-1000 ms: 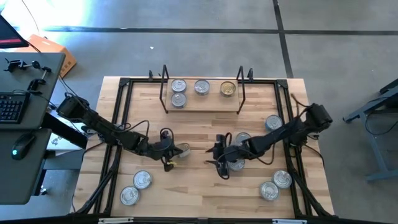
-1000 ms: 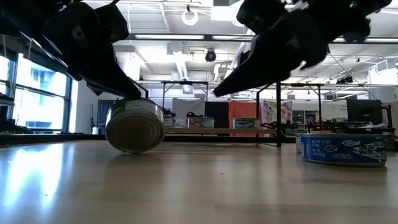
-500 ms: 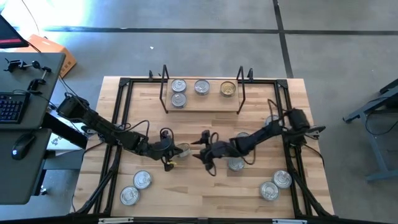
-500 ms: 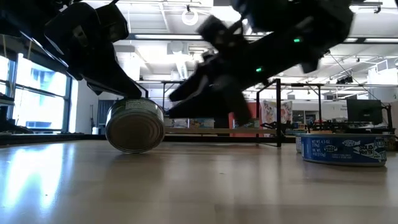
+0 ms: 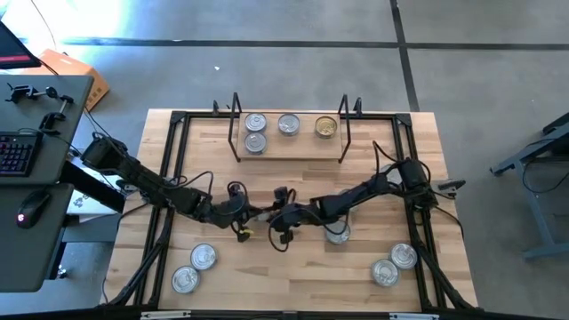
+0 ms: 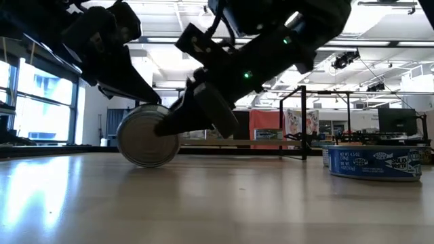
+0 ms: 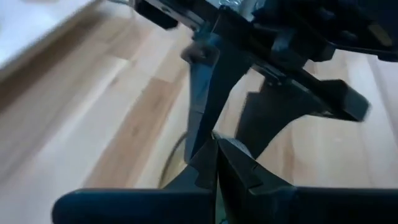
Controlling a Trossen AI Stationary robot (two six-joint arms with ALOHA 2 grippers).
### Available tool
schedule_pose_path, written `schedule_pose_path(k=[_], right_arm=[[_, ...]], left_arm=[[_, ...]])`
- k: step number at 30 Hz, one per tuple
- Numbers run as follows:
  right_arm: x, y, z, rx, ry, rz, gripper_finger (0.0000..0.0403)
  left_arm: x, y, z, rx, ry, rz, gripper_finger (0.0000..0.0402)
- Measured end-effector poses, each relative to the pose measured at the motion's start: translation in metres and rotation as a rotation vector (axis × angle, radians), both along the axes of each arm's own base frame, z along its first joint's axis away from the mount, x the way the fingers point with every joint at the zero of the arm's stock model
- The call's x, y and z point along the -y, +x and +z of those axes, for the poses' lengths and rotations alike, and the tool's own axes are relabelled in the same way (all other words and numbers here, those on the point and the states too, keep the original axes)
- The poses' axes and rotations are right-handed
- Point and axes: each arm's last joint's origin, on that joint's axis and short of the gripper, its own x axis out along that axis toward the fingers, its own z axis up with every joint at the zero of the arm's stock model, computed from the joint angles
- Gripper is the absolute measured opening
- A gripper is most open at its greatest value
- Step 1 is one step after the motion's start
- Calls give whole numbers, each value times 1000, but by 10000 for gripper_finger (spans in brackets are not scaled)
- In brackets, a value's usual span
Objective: Stack canned seafood by type on shelf
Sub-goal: Put the green tuna can on the shelf aligned with the other green tuna can
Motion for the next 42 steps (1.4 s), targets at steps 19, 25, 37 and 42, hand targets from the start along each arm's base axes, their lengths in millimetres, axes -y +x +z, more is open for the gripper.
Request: schedule_pose_path(k=[19,25,37,42], right_arm=[[-11,-117,-37,595,394,-215,124],[-17,-124,-30,643,406,-176,124],[-26,-115,-20,650,369,-18,124],[-28,-115,-22,622,336,43,124]], left_arm=[[-4,1,16,56,202,-68,108],[-8,22,-2,88,267,-82,224],[-7,42,-20,183,258,-248,282],[-2,44,-17,242,228,-381,273]])
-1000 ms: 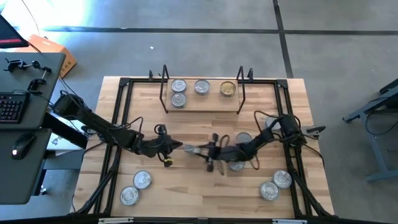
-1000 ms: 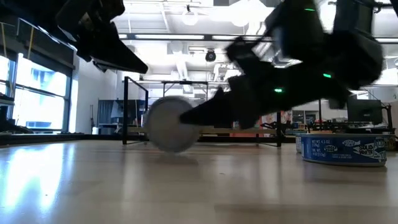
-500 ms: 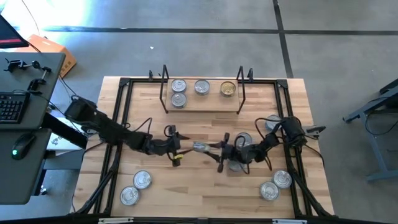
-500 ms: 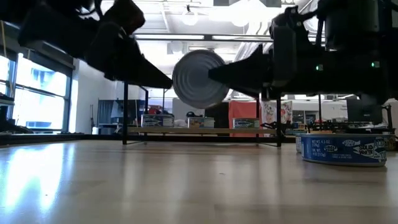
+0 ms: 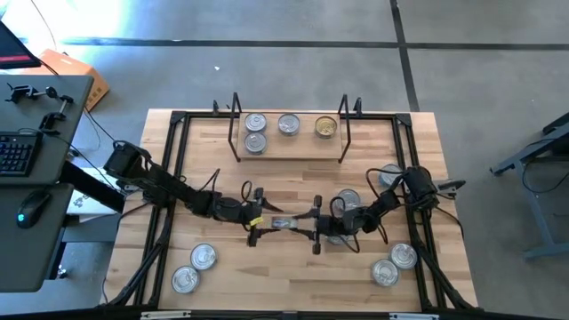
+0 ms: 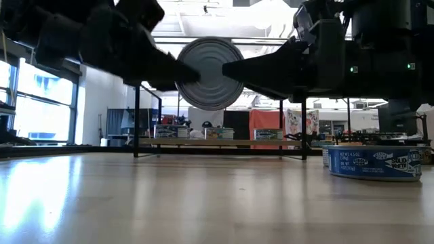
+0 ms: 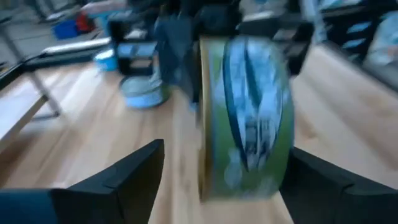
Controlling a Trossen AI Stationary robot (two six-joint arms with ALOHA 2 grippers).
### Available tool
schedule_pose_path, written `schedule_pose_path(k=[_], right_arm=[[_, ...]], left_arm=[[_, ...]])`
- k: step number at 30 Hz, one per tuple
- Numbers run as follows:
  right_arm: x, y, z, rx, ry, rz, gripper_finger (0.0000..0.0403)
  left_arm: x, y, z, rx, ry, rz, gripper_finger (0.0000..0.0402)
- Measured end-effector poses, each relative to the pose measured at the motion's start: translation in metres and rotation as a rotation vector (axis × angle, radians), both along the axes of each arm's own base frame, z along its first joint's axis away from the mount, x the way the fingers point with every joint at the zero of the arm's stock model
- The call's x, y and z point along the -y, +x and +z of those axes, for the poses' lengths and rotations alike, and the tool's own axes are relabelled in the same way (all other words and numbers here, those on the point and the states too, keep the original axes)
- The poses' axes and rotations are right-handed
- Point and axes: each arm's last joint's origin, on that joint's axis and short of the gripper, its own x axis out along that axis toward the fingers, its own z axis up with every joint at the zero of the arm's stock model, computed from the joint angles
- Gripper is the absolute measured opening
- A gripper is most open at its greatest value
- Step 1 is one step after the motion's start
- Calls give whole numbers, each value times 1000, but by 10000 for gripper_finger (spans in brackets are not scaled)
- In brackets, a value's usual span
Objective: Stack canned seafood by type on shelf
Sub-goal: Put the green tuna can on the shelf aligned with the other green tuna can
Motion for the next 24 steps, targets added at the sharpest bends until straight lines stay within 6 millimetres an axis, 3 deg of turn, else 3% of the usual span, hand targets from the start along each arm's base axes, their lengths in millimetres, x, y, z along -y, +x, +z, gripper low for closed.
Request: schedule_pose_path(k=[7,11,17,24], right_arm=[[0,0,-1,-5,-3,33,126],[-1,-1,2,-8,0,-33,186],[-4,-7,23,-122,-74,-197,264],[-6,-2,64,-524,-103,-221,287]], left_arm=[[3,0,2,14,-16,-43,190],[5,-1,1,7,-12,-44,120],[8,-1,-2,-44,40,41,117],[13,16,3,-272,118,115,117]])
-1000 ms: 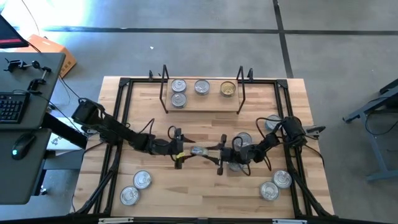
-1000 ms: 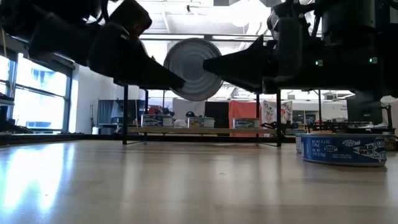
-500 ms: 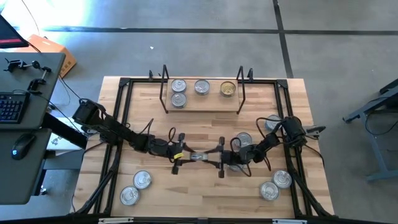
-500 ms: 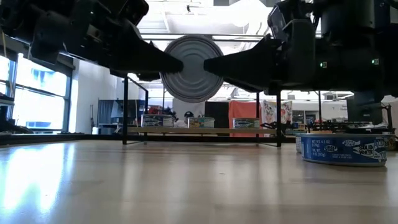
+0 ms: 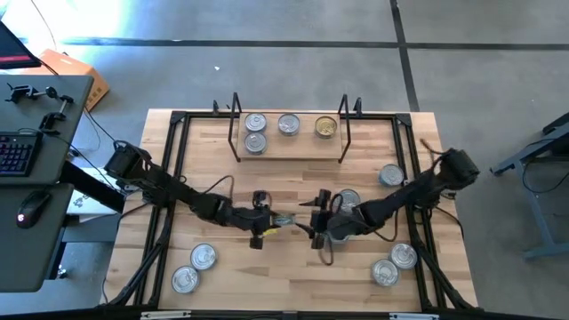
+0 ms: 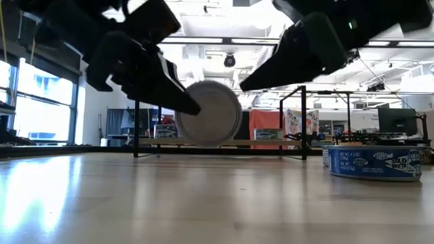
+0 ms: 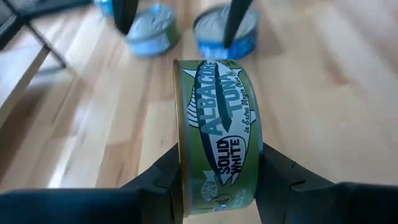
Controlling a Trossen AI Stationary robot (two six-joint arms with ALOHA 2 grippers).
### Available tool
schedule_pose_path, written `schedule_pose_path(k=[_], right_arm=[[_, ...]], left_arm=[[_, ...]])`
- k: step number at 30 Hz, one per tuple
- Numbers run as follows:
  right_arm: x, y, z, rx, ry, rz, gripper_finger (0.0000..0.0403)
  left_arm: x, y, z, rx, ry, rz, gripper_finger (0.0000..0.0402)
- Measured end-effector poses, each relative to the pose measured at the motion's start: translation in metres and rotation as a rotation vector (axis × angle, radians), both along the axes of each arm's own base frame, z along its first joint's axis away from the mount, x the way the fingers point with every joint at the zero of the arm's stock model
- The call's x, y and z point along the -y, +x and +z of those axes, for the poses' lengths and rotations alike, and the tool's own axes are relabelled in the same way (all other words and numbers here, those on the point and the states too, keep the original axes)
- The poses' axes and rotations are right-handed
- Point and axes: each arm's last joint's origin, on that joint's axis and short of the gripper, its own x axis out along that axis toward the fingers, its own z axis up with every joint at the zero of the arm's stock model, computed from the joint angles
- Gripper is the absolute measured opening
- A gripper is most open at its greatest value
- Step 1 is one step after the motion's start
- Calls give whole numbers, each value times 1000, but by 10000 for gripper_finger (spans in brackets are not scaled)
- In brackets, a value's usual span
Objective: Stack canned seafood by type on shelf
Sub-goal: Put the green tuna can on the shelf aligned with the other green tuna can
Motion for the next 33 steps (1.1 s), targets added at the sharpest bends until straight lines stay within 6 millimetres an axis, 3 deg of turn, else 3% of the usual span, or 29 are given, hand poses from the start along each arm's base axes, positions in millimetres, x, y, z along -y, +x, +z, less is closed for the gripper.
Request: schedule_pose_path(k=[4,7,11,18,23,31,33], right_arm=[[-5,15,25,-143,-36,29,287],[-9,30,33,-188,-84,69,287],[-12,47,34,-230,-108,129,288],[-5,59,15,-318,-72,150,283],[0,58,8,-365,-50,114,237],[2,58,7,-371,-10,83,127],[0,55,8,-396,0,75,123]], left_arm=[[2,11,2,-61,46,38,117],[4,17,0,-66,55,35,117],[6,20,-5,-81,74,26,119],[6,23,-10,-88,76,26,129],[6,23,-10,-84,75,25,131],[6,21,-11,-109,92,25,153],[4,17,-15,-169,118,24,165]])
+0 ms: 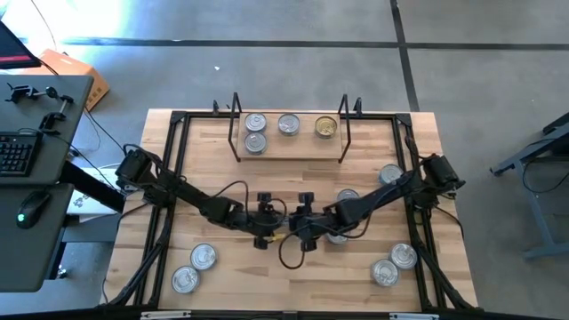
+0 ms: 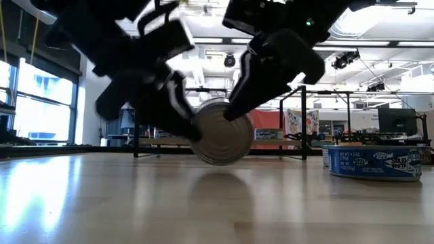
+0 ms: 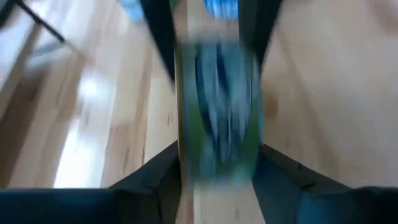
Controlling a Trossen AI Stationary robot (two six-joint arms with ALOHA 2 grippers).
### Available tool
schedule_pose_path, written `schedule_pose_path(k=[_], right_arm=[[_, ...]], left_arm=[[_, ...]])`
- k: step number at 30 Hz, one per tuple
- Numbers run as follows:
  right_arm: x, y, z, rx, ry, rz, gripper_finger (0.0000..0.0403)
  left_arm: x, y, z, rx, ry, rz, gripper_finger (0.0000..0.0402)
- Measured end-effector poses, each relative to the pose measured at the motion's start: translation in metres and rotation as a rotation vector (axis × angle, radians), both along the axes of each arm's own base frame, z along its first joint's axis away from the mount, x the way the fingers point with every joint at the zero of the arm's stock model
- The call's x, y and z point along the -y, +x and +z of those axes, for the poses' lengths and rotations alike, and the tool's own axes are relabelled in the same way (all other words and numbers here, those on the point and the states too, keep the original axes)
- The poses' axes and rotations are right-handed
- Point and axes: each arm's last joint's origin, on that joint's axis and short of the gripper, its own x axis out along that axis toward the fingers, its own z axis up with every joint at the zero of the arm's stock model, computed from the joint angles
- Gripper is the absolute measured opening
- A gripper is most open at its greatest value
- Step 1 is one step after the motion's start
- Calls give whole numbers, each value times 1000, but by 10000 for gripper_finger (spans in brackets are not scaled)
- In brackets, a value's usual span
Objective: Stack canned seafood by type on shelf
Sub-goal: Put the green tuna can on the shelf aligned with the other green tuna can
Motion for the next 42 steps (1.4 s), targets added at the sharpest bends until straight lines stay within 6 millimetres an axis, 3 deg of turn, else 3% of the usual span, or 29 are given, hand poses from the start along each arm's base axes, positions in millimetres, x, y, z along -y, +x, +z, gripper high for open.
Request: schedule_pose_path(k=[7,12,21,27,33,39,42], right_arm=[[-2,-42,29,-79,-141,-171,123],[25,-61,46,-64,-379,-387,123],[100,-26,23,-182,-519,-467,123],[141,-20,0,-294,-540,-552,123],[158,-20,-5,-342,-487,-568,128],[158,-25,-8,-401,-405,-513,233],[156,-29,-1,-407,-361,-511,261]], left_arm=[[-8,-15,-14,-178,-4,107,195],[-8,-12,-12,-128,-12,114,197],[-6,-5,-6,-51,-20,83,197],[-6,-5,-6,-45,-39,103,197],[-6,-5,-6,-42,-50,113,197],[-5,-5,-6,-40,-53,114,197],[-4,-6,-6,-40,-54,110,197]])
